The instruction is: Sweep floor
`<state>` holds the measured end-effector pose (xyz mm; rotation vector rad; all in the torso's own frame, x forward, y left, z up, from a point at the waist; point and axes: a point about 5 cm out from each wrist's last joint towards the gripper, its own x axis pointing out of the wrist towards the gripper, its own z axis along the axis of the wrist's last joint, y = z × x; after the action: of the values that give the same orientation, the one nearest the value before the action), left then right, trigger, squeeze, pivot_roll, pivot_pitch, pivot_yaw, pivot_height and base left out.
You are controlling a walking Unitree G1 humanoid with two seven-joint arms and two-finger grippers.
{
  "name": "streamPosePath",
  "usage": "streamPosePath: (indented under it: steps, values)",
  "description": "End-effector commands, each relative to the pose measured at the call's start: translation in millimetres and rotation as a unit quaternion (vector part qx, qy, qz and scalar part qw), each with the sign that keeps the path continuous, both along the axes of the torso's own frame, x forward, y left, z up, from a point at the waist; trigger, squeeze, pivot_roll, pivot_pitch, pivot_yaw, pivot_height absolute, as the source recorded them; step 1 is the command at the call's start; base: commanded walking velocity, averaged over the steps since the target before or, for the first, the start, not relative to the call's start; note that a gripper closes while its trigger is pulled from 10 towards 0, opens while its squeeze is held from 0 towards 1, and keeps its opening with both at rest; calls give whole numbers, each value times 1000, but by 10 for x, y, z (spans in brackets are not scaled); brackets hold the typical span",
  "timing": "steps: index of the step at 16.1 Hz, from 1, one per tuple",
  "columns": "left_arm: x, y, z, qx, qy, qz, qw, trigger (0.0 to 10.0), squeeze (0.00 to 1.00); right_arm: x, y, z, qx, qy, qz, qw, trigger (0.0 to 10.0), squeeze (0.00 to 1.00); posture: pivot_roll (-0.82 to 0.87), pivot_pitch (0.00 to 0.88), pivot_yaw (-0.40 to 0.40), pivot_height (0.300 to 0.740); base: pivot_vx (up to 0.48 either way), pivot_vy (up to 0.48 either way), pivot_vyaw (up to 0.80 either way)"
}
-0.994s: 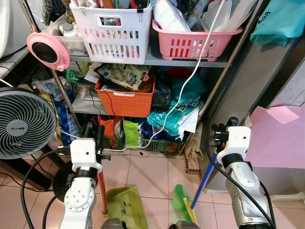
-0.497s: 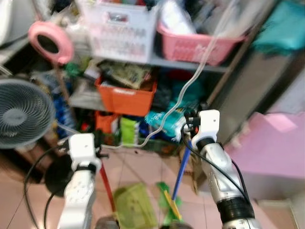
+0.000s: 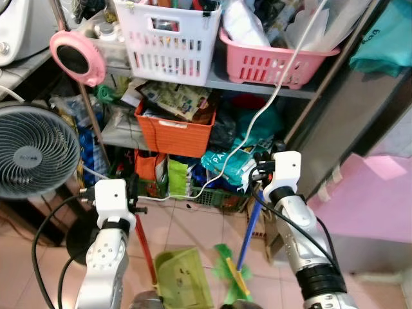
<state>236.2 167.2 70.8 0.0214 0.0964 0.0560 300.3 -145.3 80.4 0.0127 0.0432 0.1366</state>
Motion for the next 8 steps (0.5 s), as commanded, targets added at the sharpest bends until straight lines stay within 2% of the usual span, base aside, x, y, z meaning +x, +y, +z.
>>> streamPosePath:
  steps: [1,2,3,4,5,6,8]
  values:
    - [24,-29,18,-4,9,-21,1000,10000,0,-28,-98,-77,1,14,-25,1000,10000,0,92,0,0,740,0,0,-788]
    - [51,-29,40,0,4,-25,1000,10000,0,-26,-99,-70,-4,11,-23,1000,10000,0,89,0,3,740,0,0,-788]
    - [73,-44,87,-19,-12,-27,999,10000,0,-15,-102,-61,-6,9,-21,1000,10000,0,86,0,6,740,0,0,-800]
    - [95,-56,124,4,-15,-30,999,10000,0,23,-113,-25,-10,3,-20,1000,10000,0,84,0,6,740,0,0,-800]
    - [102,-72,141,-3,-17,-33,999,10000,0,68,-123,25,-12,-5,-21,1000,10000,0,76,0,6,740,0,0,-800]
    - [102,-106,180,8,-26,-38,999,10000,0,104,-145,57,-15,-10,-24,1000,10000,0,76,0,0,740,0,0,-800]
    - [86,-144,163,-4,-23,-44,999,10000,0,95,-151,40,-18,-8,-23,1000,10000,0,81,0,-14,740,0,0,-800]
